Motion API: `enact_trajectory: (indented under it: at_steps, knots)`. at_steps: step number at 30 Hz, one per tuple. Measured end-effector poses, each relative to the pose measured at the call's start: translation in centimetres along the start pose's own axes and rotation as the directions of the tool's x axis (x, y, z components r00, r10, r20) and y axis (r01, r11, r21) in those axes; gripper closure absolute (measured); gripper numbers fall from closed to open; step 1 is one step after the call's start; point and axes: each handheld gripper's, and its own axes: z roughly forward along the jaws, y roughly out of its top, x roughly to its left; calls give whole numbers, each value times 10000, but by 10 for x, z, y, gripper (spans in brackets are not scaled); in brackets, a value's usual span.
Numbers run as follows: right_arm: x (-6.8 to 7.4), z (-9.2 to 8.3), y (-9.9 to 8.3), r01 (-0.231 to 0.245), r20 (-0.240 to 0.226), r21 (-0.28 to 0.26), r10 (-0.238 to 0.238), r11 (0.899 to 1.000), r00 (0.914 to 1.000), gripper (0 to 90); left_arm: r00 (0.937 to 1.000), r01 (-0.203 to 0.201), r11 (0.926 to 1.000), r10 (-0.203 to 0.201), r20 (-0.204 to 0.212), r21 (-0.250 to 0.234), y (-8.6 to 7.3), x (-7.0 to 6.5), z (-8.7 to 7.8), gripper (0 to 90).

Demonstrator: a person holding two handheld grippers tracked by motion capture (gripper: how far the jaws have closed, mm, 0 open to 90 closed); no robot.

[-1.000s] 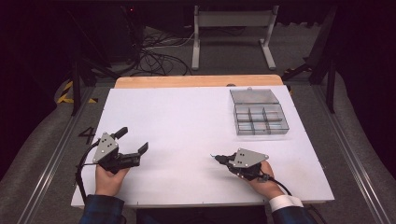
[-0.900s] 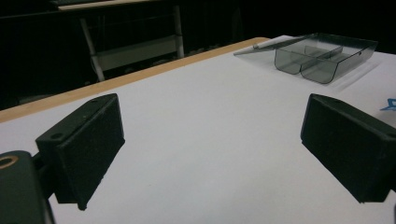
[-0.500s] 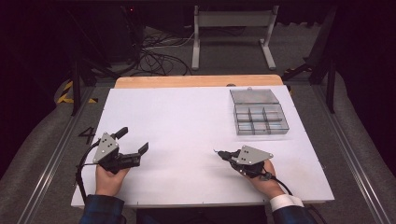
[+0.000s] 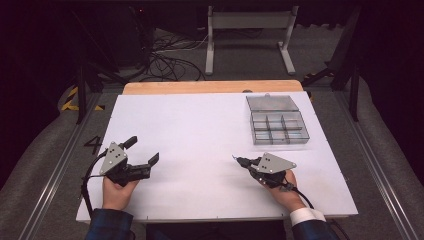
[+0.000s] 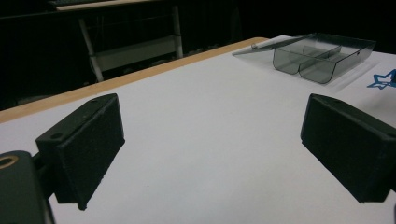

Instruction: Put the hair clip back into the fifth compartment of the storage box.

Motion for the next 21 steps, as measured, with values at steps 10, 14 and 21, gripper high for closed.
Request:
enact_trajectory:
  at_steps: [10,14,21]
  knots:
    - [-6,-2,-1,-199,305,20,198,9998,9993,900,10000,-3,10000,3,-27,10,0,0,0,64]
    - [-10,-4,-2,-288,450,5,288,9996,9986,900,10000,4,10000,-4,-18,2,0,0,0,64]
    - [-14,-4,-4,-417,597,41,414,9991,9974,900,10000,43,10000,-43,9,-14,0,-1,1,64]
